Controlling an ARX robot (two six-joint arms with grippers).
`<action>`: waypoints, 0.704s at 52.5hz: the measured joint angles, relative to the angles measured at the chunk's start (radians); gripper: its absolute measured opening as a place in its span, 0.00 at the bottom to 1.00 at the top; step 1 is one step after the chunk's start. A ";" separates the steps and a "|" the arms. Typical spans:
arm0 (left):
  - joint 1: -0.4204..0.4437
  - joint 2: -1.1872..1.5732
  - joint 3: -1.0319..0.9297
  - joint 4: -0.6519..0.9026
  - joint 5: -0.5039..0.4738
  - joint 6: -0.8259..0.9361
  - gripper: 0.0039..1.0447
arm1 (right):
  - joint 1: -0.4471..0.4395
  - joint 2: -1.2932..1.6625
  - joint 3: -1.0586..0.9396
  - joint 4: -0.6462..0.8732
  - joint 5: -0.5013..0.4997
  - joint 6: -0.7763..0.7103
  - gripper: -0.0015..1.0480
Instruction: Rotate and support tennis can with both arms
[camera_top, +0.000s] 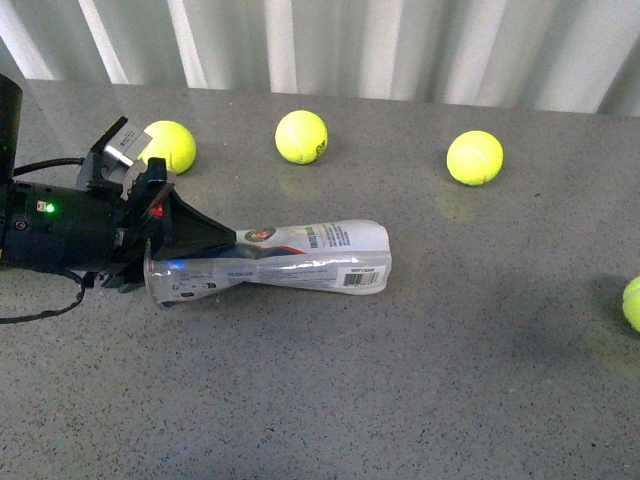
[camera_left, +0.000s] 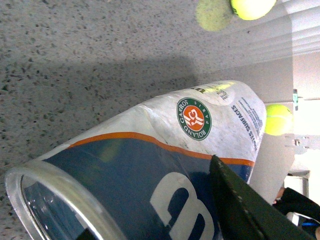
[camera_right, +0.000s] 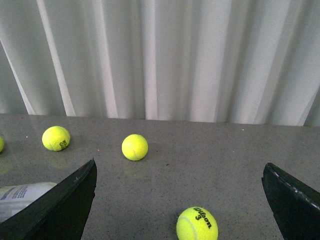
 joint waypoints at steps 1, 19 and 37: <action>0.000 -0.002 -0.001 0.001 0.001 -0.002 0.26 | 0.000 0.000 0.000 0.000 0.000 0.000 0.93; -0.016 -0.233 0.007 -0.261 0.005 0.084 0.03 | 0.000 0.000 0.000 0.000 0.000 0.000 0.93; -0.172 -0.456 0.472 -0.925 -0.272 0.600 0.03 | 0.000 0.000 0.000 0.000 0.000 0.000 0.93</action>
